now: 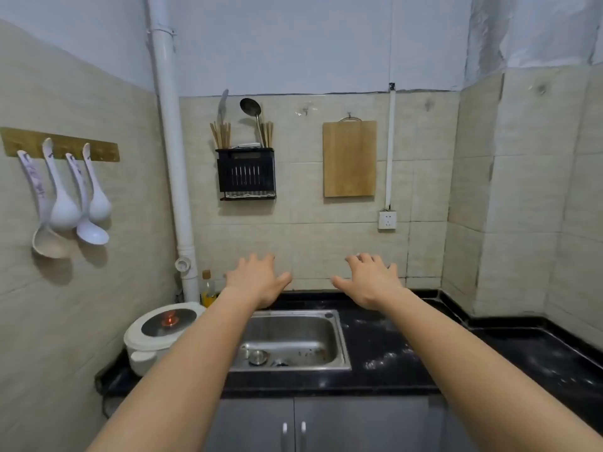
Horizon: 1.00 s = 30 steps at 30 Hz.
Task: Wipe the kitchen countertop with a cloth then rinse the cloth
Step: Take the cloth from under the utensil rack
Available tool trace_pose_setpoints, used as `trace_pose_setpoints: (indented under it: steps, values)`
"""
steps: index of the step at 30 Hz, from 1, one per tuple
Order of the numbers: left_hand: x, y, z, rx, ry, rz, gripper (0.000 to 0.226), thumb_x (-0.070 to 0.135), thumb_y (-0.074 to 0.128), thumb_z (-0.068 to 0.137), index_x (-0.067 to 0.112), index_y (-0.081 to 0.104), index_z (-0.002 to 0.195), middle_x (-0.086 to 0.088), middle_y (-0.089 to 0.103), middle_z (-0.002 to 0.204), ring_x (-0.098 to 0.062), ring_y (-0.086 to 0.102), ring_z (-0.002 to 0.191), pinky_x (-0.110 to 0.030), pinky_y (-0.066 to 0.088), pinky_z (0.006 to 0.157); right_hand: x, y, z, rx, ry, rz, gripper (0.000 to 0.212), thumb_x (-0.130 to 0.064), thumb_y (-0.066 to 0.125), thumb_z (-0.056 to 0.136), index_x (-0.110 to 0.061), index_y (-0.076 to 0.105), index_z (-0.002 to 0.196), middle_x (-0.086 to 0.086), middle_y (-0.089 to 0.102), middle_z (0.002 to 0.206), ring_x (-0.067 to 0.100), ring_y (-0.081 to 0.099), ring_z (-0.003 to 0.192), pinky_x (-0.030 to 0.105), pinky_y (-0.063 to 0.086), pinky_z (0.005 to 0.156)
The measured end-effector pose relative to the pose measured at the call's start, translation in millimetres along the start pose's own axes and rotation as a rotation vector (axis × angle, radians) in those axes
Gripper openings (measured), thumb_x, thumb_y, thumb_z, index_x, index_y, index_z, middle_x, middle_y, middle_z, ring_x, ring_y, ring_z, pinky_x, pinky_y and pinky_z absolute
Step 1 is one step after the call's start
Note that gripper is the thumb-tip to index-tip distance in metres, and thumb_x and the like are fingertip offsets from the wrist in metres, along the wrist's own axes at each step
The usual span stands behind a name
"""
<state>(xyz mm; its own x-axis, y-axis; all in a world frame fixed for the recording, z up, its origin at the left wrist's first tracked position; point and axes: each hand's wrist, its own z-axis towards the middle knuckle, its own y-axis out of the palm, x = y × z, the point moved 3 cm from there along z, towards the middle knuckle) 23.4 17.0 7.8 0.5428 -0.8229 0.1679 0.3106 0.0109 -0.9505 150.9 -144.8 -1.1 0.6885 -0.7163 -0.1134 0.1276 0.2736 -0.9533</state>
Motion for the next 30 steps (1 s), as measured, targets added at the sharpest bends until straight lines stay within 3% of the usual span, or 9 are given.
trace_pose_setpoints:
  steps: [19, 26, 30]
  values:
    - [-113, 103, 307, -0.064, -0.011, 0.145, 0.061, 0.052, 0.033, 0.092, 0.021, 0.029, 0.144, -0.013, 0.032, 0.145, -0.033, 0.032, 0.13, -0.058, 0.033, 0.102, -70, 139, 325, -0.051, -0.049, -0.035, 0.066, -0.059, 0.038, 0.091, -0.019, 0.031, 0.143, 0.006, 0.034, 0.147, 0.027, 0.03, 0.134, 0.051, 0.027, 0.106]
    - [-182, 106, 456, 0.052, 0.082, 0.148, 0.058, 0.053, 0.028, 0.095, 0.021, 0.03, 0.142, -0.01, 0.032, 0.145, -0.03, 0.03, 0.13, -0.05, 0.033, 0.101, -117, 163, 465, -0.008, 0.032, 0.005, 0.064, -0.057, 0.038, 0.092, -0.019, 0.03, 0.143, 0.005, 0.033, 0.147, 0.027, 0.029, 0.134, 0.048, 0.028, 0.105]
    - [-215, 112, 528, 0.128, 0.107, 0.11, 0.057, 0.05, 0.029, 0.096, 0.02, 0.025, 0.145, -0.011, 0.022, 0.151, -0.03, 0.019, 0.138, -0.05, 0.028, 0.107, -145, 179, 533, 0.034, 0.013, 0.047, 0.061, -0.052, 0.039, 0.093, -0.02, 0.027, 0.144, 0.003, 0.032, 0.148, 0.025, 0.028, 0.135, 0.047, 0.026, 0.105]
